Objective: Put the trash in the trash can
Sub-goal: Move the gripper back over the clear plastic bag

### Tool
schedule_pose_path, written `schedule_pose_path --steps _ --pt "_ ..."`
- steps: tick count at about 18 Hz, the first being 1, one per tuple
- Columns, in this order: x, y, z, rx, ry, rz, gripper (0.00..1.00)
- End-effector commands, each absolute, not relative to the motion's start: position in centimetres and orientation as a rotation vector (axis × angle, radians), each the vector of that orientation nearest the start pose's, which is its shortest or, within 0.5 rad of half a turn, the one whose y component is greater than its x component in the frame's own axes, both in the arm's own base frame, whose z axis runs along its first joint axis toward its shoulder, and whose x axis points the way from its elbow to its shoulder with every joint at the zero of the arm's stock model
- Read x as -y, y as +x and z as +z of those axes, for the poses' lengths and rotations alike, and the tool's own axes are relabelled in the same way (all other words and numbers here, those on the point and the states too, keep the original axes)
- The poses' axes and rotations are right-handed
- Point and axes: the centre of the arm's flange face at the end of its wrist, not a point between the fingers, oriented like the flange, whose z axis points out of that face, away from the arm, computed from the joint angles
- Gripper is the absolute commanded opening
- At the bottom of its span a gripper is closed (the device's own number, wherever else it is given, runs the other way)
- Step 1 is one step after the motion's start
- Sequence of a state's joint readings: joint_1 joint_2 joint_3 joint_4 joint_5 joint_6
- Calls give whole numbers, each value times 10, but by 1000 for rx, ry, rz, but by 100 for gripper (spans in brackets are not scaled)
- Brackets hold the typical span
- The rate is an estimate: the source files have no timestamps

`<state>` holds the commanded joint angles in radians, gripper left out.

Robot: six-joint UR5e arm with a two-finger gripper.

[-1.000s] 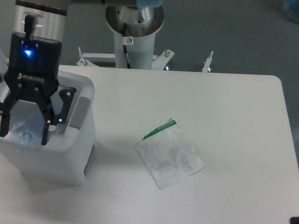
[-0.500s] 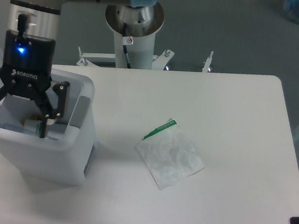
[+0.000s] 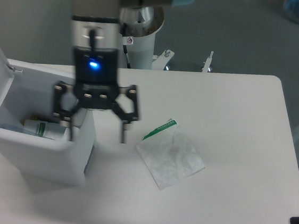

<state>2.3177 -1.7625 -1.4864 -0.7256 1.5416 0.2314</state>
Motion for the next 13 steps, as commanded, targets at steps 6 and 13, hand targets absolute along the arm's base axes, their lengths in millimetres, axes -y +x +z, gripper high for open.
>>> schedule_pose_path --steps 6,13 --pt "-509 -345 464 660 -2559 432 100" --pt "-436 -371 370 908 -2680 311 100"
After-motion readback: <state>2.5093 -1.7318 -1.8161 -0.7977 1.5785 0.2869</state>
